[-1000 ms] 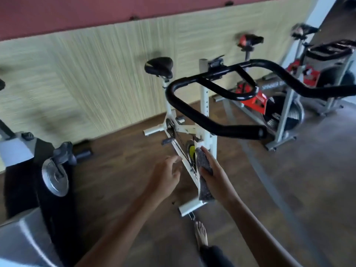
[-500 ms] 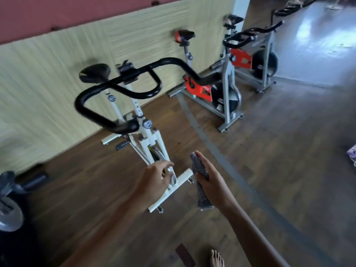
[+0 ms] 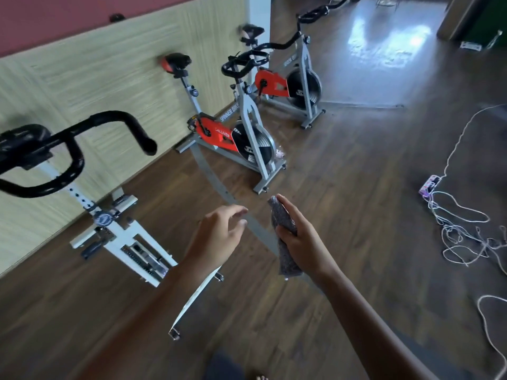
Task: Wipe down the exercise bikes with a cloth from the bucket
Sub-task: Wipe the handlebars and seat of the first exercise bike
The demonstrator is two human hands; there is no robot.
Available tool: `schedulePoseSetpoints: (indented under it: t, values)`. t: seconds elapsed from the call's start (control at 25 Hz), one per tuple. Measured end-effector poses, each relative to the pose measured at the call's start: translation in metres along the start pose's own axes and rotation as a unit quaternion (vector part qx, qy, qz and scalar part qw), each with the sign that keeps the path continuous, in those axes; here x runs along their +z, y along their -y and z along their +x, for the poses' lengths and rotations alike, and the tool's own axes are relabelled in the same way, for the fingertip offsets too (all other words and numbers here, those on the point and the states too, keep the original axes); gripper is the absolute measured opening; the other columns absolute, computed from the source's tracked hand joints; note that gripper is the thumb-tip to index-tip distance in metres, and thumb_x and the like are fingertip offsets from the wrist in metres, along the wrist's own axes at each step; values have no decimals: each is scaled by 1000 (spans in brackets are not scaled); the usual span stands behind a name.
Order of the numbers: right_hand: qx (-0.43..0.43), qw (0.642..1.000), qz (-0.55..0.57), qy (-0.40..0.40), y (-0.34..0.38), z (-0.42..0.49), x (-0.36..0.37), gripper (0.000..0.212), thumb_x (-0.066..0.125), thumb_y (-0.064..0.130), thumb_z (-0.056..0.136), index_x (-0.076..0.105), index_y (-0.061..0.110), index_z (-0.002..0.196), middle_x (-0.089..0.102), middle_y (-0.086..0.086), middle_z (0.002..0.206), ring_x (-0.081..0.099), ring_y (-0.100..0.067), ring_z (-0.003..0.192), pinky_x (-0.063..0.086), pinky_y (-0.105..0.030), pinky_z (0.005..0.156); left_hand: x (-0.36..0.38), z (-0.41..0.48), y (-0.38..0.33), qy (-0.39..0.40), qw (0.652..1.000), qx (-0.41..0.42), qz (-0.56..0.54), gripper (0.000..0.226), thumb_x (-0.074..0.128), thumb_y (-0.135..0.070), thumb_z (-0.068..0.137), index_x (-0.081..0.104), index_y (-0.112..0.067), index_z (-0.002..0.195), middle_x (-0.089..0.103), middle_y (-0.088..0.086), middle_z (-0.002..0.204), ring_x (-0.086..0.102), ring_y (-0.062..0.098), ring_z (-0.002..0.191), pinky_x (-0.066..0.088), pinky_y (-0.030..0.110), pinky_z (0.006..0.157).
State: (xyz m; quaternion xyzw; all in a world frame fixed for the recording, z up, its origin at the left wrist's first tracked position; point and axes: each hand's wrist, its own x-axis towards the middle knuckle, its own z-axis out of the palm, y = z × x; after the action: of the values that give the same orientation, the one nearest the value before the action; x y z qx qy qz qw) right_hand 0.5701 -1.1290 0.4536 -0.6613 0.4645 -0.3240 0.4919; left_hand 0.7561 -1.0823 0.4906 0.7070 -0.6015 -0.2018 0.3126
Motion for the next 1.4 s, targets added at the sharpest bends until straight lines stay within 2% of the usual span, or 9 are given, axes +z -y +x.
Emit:
schedulePoseSetpoints:
  t: [0.24, 0.36, 0.56, 0.76, 0.84, 0.96, 1.08, 1.16, 1.4]
  values:
    - [-8, 1000, 0, -7, -9, 93, -31, 64, 54, -2, 96, 42, 29, 151, 50, 7, 149, 46, -10, 138, 37, -36, 117, 27, 92, -7, 7, 1000, 3, -11, 26, 67, -14, 92, 70, -17, 117, 70, -2, 117, 64, 12, 107, 49, 30, 98]
    - [-32, 999, -10, 32, -4, 160, -30, 64, 54, -2, 97, 42, 33, 149, 50, 9, 148, 47, -7, 136, 40, -32, 114, 26, 141, 7, -33, 999, -21, -25, 27, 67, -12, 92, 69, -14, 119, 69, 1, 121, 60, 6, 105, 47, 23, 98]
    - [-95, 981, -6, 169, 22, 254, 4, 65, 53, -6, 96, 43, 32, 148, 46, 23, 144, 39, 15, 133, 30, -5, 105, 4, 196, 26, -128, 980, -134, -71, 28, 66, -17, 94, 68, -19, 122, 68, -5, 121, 60, 1, 109, 45, 19, 97]
    - [-153, 922, 9, 356, 45, 308, 59, 62, 51, -7, 98, 41, 26, 149, 43, 19, 149, 36, 8, 139, 29, -12, 114, -19, 196, 43, -236, 928, -279, -67, 24, 60, -17, 96, 69, -21, 117, 72, -6, 114, 64, 7, 107, 49, 28, 93]
    - [-185, 884, 13, 429, 52, 321, 82, 61, 51, -6, 98, 39, 25, 150, 41, 15, 154, 32, 6, 143, 25, -16, 119, -20, 185, 47, -287, 879, -374, -69, 21, 56, -15, 97, 69, -25, 110, 71, -5, 116, 65, 16, 107, 49, 32, 91]
    - [-258, 824, 40, 503, 61, 326, 106, 57, 49, 3, 100, 35, 24, 151, 37, 9, 159, 28, -2, 148, 22, -20, 121, -10, 161, 43, -443, 747, -488, -85, 22, 54, -25, 86, 69, -34, 98, 74, -9, 108, 69, 19, 104, 54, 36, 89]
    - [-336, 764, 85, 544, 65, 326, 113, 61, 49, -2, 97, 34, 13, 154, 30, -1, 163, 24, -9, 152, 22, -22, 122, -1, 156, 21, -610, 616, -498, -33, 26, 55, -17, 87, 69, -30, 105, 75, -10, 99, 71, 9, 94, 55, 34, 84]
    - [-349, 741, 110, 563, 65, 323, 116, 69, 49, -11, 95, 33, 18, 155, 25, -2, 165, 20, -15, 154, 24, -34, 124, -4, 167, 2, -706, 547, -448, -33, 29, 55, -4, 95, 68, -21, 115, 73, -8, 105, 68, 5, 99, 54, 25, 89]
    - [-446, 703, 173, 526, 63, 295, 156, 71, 47, -13, 96, 27, 24, 154, 18, -13, 166, 9, -34, 155, 18, -60, 121, -19, 203, -19, -779, 522, -342, -55, 29, 46, -11, 103, 68, -14, 120, 72, -2, 118, 65, 14, 116, 49, 40, 103]
